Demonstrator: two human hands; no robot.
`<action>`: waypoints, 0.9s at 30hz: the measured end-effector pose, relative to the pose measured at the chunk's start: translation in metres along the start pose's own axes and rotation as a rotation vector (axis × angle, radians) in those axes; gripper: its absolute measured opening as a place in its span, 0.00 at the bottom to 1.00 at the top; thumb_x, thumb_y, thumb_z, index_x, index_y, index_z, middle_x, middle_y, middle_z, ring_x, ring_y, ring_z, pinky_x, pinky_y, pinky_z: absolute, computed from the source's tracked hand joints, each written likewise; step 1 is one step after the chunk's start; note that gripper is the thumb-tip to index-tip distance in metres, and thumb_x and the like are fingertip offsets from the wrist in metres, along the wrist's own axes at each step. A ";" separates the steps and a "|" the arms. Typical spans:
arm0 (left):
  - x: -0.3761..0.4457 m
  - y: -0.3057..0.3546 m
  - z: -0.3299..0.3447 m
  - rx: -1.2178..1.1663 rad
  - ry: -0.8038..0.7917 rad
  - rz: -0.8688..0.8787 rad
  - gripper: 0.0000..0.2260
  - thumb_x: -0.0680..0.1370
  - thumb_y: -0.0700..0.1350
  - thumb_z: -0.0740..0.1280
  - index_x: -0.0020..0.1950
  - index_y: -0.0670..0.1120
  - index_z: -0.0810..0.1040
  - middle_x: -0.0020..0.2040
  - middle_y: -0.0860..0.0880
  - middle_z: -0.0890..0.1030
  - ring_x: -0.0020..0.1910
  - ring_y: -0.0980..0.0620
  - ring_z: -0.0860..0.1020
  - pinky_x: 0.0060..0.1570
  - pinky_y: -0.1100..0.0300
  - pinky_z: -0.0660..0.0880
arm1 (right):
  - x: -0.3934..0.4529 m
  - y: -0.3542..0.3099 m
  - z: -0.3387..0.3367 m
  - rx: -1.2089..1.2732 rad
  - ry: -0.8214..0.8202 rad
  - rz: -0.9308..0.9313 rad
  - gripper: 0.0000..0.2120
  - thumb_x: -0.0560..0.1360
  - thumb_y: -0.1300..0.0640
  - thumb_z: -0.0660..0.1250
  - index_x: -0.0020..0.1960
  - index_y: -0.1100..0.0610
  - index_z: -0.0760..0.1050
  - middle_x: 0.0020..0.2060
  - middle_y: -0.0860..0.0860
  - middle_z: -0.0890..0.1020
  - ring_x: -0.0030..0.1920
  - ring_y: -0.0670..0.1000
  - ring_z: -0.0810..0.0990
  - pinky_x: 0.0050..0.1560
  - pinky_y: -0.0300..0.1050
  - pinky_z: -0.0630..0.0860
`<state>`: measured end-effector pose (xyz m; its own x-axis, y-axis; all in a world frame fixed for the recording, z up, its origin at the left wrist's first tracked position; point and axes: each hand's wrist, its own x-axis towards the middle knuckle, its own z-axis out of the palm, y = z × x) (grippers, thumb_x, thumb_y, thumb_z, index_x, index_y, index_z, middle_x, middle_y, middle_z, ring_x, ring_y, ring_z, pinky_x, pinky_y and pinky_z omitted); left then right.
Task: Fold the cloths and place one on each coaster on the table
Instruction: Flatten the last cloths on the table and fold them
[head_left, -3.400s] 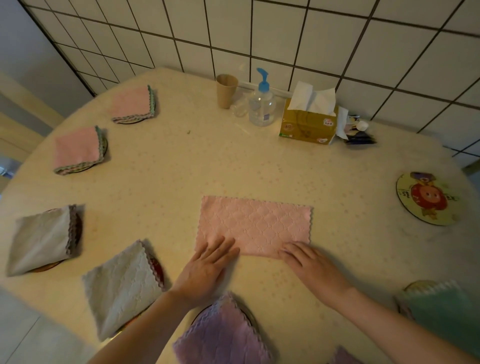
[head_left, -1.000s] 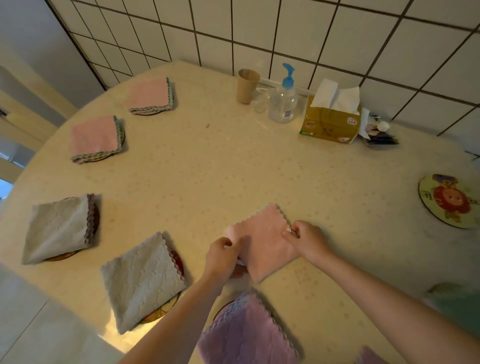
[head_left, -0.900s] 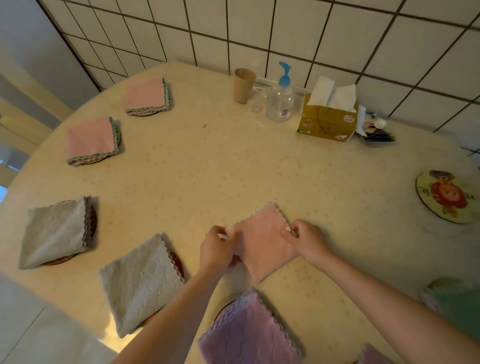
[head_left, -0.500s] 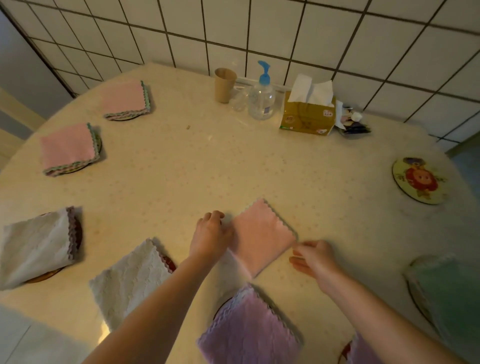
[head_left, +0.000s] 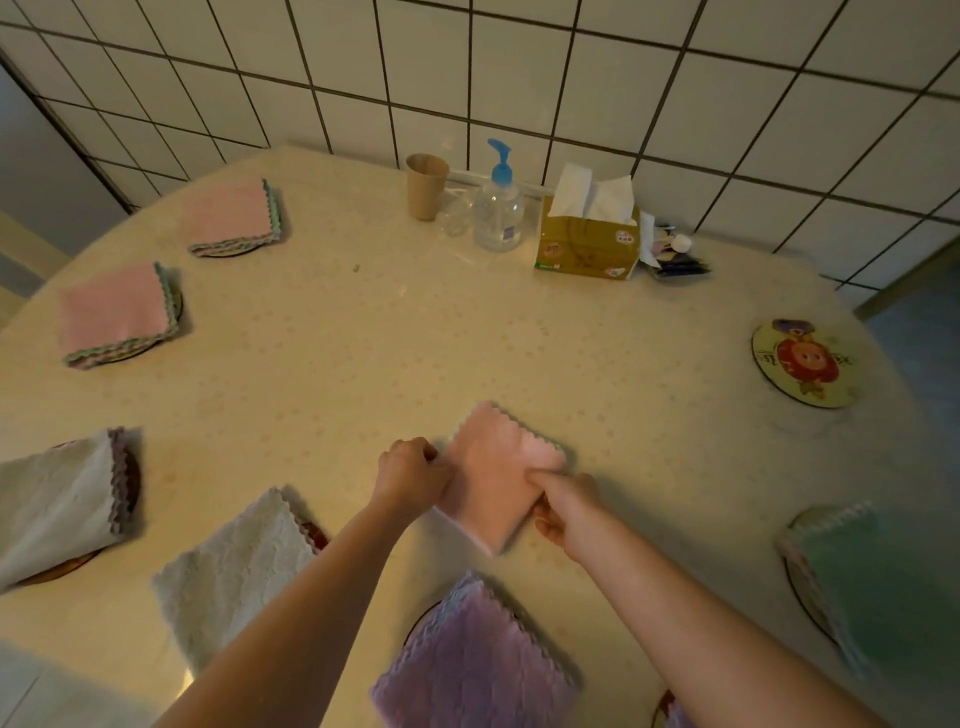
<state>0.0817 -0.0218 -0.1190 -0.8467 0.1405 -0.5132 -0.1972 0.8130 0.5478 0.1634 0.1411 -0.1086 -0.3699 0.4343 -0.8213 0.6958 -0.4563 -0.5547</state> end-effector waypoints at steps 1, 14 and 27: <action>-0.001 0.001 0.000 -0.027 0.000 0.000 0.05 0.72 0.46 0.66 0.43 0.45 0.77 0.46 0.43 0.79 0.51 0.42 0.75 0.44 0.55 0.72 | 0.000 -0.001 -0.002 0.009 -0.007 -0.024 0.05 0.71 0.60 0.70 0.39 0.57 0.74 0.37 0.55 0.79 0.36 0.53 0.78 0.38 0.46 0.76; -0.064 0.104 0.064 -0.858 -0.218 -0.127 0.29 0.60 0.41 0.72 0.61 0.45 0.71 0.43 0.43 0.79 0.38 0.49 0.75 0.39 0.58 0.72 | -0.001 -0.047 -0.140 0.100 -0.186 -0.219 0.09 0.75 0.63 0.60 0.55 0.57 0.72 0.48 0.57 0.81 0.45 0.57 0.81 0.36 0.47 0.78; -0.105 0.277 0.236 -1.393 -0.641 -0.213 0.18 0.75 0.45 0.67 0.63 0.40 0.74 0.54 0.42 0.80 0.50 0.46 0.79 0.50 0.54 0.79 | 0.031 -0.158 -0.338 0.108 -0.383 -0.322 0.08 0.77 0.60 0.61 0.53 0.56 0.77 0.48 0.55 0.81 0.48 0.54 0.79 0.50 0.51 0.76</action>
<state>0.2322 0.3217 -0.0693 -0.4699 0.6007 -0.6468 -0.8791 -0.2519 0.4046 0.2500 0.4896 -0.0014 -0.7685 0.2593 -0.5849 0.4491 -0.4325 -0.7818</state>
